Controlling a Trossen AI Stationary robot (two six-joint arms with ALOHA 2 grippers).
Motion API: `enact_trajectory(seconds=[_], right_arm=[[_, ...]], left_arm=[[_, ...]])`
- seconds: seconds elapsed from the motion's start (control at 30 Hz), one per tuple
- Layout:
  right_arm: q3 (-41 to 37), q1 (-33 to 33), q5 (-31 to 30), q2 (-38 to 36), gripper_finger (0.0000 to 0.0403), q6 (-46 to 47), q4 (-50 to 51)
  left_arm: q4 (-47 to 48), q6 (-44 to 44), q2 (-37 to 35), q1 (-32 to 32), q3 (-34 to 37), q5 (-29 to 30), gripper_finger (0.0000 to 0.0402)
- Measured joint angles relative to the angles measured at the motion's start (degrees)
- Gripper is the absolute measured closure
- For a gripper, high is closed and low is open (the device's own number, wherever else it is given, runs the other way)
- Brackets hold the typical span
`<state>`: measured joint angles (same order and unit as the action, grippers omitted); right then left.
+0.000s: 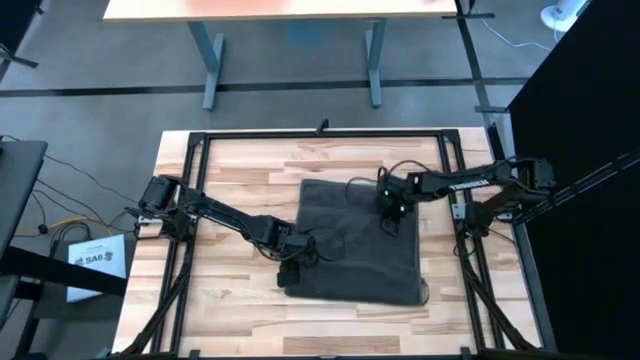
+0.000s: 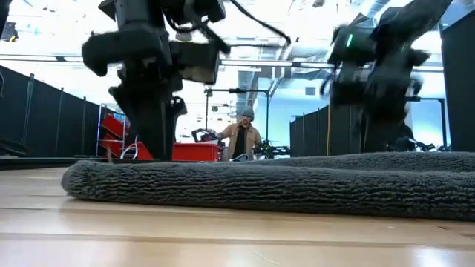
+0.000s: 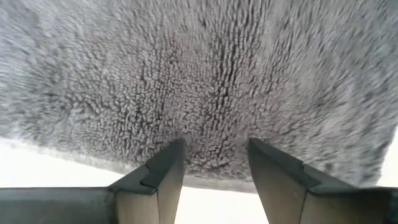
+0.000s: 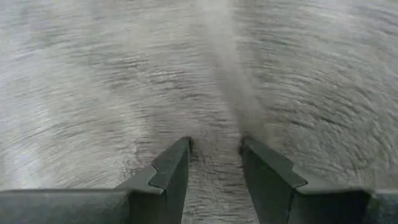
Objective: Roll towel
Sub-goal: Roll the black towel
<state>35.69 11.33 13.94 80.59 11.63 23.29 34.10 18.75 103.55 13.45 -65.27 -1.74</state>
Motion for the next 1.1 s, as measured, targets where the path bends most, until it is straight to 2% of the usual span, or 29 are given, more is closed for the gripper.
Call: enact_trajectory(seconds=[0.17,0.3,0.43,0.57,0.73,0.87,1.1], right_arm=[[2.1,-13.2,0.7,-6.8,0.0269,1.6,3.3],[3.3,-27.2,-4.0,-9.6,0.0269,13.0,4.0],[5.2,-42.3,-12.4,-7.7,0.0269,25.5,4.7],[10.3,-52.3,-16.8,-2.4,0.0269,34.3,4.7],[19.4,-57.8,-17.3,8.7,0.0269,36.2,8.1],[25.3,-58.4,-17.3,16.9,0.0269,37.3,12.3],[29.8,-56.7,-17.1,23.3,0.0269,41.6,13.4]], left_arm=[[0.8,-3.1,-3.4,-0.1,-1.4,0.0,0.0240],[6.9,-6.9,-3.6,-0.2,-5.6,2.1,0.0240],[8.0,-11.0,-3.7,0.4,-8.1,4.8,0.0240],[8.7,-13.7,-3.7,0.4,-9.1,6.5,0.0240],[10.0,-16.0,-3.0,0.3,-8.7,7.2,0.0240],[11.0,-16.3,-3.1,0.3,-7.6,7.7,0.0240],[13.2,-17.2,-3.1,2.1,-7.6,7.7,0.0240]])
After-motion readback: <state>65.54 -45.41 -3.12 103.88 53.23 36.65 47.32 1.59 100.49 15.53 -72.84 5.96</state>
